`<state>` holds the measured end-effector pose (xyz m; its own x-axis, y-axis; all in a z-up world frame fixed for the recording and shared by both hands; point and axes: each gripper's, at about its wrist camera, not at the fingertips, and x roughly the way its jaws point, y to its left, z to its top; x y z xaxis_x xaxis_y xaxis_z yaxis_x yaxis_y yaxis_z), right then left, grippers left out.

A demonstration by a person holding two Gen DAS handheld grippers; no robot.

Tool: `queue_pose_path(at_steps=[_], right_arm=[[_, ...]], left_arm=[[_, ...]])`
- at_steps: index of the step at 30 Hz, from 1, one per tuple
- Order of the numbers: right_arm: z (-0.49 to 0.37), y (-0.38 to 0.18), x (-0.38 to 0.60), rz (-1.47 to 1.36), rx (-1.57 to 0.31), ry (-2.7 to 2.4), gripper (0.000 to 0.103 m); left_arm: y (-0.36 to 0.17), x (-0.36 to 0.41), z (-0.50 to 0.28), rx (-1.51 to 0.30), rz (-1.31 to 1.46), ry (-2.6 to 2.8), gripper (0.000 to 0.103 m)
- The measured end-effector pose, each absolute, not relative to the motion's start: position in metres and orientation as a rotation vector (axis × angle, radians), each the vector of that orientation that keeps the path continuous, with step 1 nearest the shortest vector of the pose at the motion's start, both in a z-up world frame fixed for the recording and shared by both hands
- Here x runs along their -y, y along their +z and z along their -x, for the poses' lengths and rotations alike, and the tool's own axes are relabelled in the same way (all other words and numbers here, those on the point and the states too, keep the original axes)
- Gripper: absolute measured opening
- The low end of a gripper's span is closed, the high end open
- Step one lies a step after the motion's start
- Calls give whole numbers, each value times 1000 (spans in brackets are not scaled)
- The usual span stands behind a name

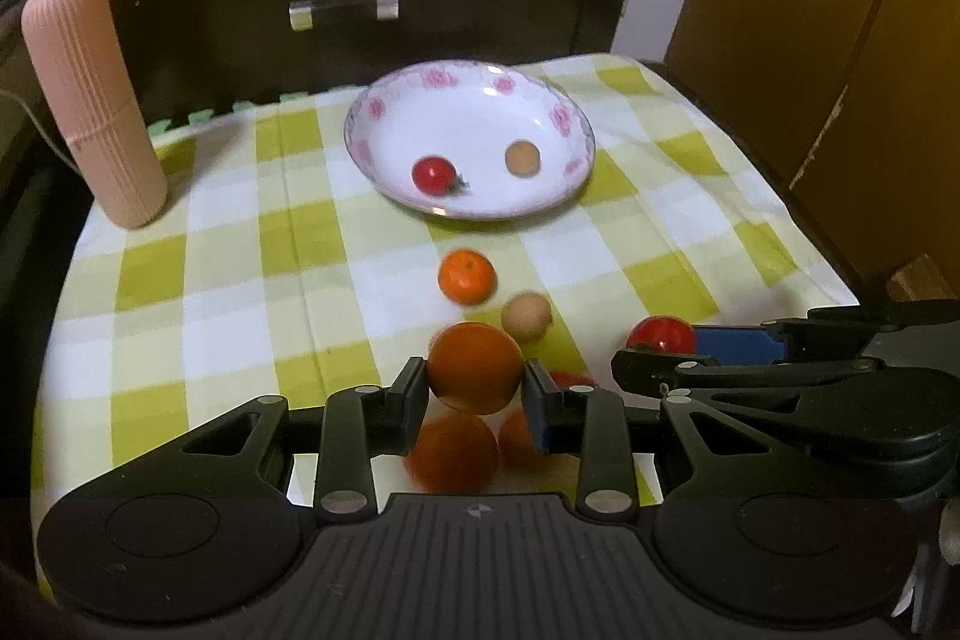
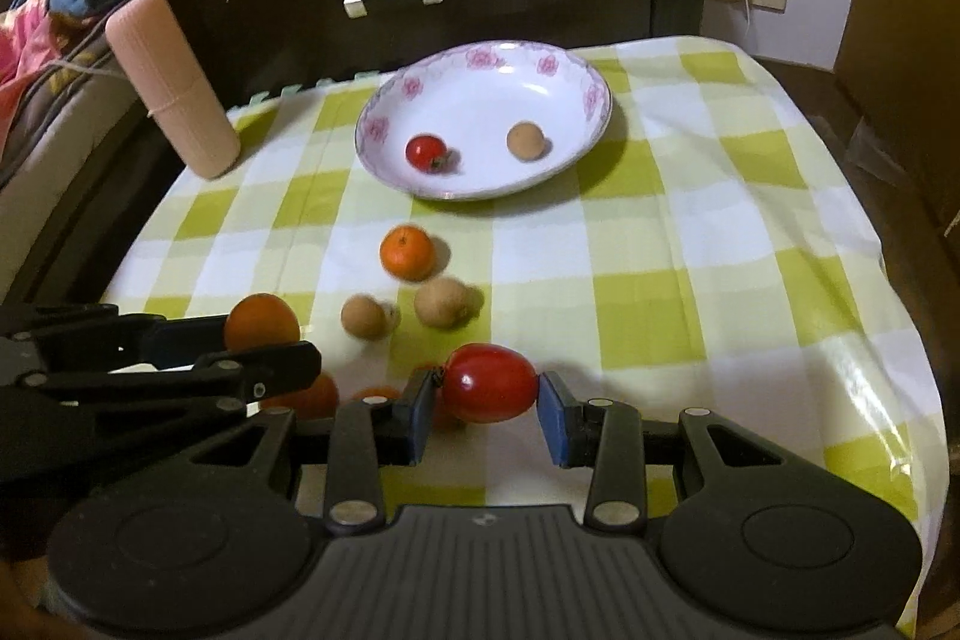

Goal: Organize fruits
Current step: 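Carry the tangerine and cherry tomato with both tools over the bowl, then open the left tool releasing the tangerine while the right tool releases the tomato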

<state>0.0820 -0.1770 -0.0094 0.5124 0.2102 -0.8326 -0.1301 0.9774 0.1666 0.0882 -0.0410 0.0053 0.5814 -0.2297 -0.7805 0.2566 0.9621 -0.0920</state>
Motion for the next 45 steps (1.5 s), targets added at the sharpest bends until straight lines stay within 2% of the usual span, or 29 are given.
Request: queue_pose_path(at_steps=[26, 45], right_arm=[[-197, -25, 179, -105, -971, 214, 36], [-226, -39, 177, -82, -938, 231, 36]], left_arm=[[-1, 47, -192, -881, -31, -241, 40], [-15, 42, -222, -907, 2, -219, 40]])
